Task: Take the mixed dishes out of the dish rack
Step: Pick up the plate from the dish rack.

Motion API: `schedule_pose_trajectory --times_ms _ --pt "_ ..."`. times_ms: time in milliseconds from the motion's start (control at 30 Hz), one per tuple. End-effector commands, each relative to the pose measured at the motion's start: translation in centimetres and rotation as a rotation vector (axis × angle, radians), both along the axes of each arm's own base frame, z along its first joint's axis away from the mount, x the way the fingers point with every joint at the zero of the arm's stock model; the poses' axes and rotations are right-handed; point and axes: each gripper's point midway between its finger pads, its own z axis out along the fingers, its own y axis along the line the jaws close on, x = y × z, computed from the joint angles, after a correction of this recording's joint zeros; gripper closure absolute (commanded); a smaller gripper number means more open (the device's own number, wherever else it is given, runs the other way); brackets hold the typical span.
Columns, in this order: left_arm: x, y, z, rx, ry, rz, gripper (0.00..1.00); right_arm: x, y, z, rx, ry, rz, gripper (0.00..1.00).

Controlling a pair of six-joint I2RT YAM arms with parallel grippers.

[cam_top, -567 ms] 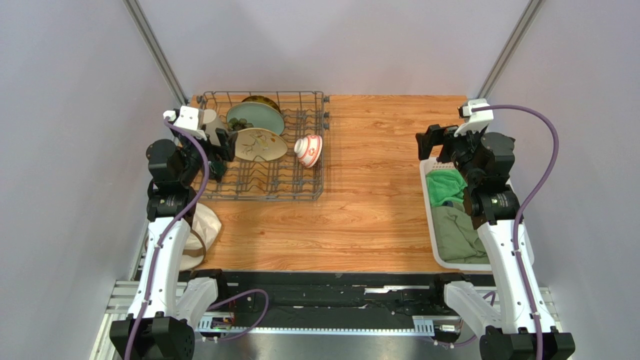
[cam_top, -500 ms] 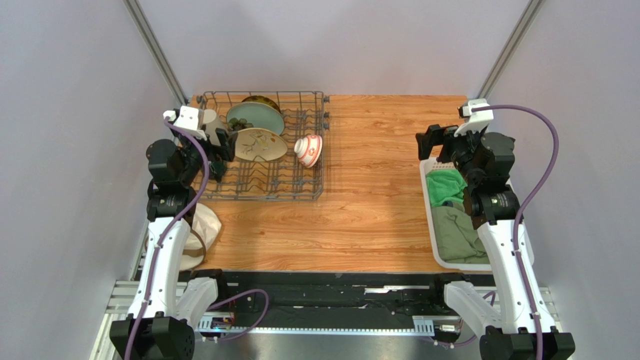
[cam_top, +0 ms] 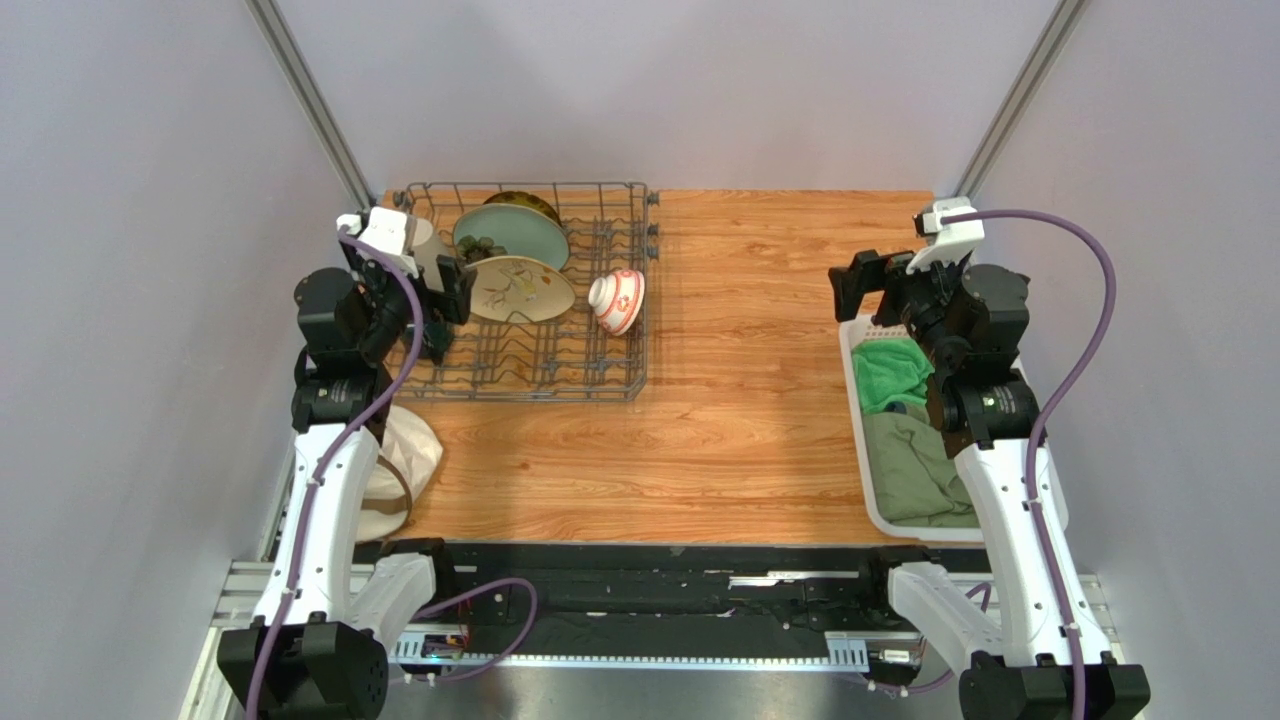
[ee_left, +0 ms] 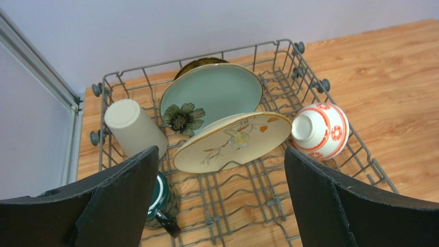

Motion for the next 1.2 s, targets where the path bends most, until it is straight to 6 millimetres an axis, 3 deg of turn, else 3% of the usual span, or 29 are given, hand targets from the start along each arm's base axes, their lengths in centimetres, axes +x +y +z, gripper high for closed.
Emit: schedule_pose_trajectory --times_ms 0,133,500,600,633,833,900,933,1167 --pt "-0.2 -0.5 1.8 0.109 -0.032 -0.060 0.01 -0.2 0.6 0.8 -0.013 -0.027 0.045 0.01" --pt "-0.5 -2.0 0.8 0.314 -0.028 -0.243 0.01 -0.2 1.1 0.5 -0.014 -0.022 0.073 0.01" --pt "0.5 -2.5 -2.7 0.779 -0.123 -0.509 0.01 0.1 1.8 -0.5 -0.024 0.022 0.120 0.01" --pt "2.1 -1.9 -2.6 0.835 -0.115 -0.519 0.01 0.2 2.0 -0.8 -0.025 0.030 0.134 0.01" --pt "2.7 -1.9 -3.6 0.835 -0.083 -0.540 0.02 0.1 2.0 -0.8 -0.025 0.027 0.136 0.01" --pt "5.6 -1.6 -5.5 0.929 -0.094 -0.603 0.03 0.2 2.2 -1.2 -0.033 0.036 0.149 0.01" --pt "6.4 -1.4 -5.2 0.939 -0.096 -0.603 0.03 0.3 2.2 -1.4 -0.035 0.039 0.151 0.01" --pt "6.9 -1.4 -6.3 0.932 -0.065 -0.620 0.03 0.3 2.2 -1.3 -0.037 0.037 0.150 0.00" --pt "9.4 -1.3 -7.6 0.962 -0.064 -0.666 0.07 0.7 2.0 -1.9 -0.058 0.048 0.146 0.01"
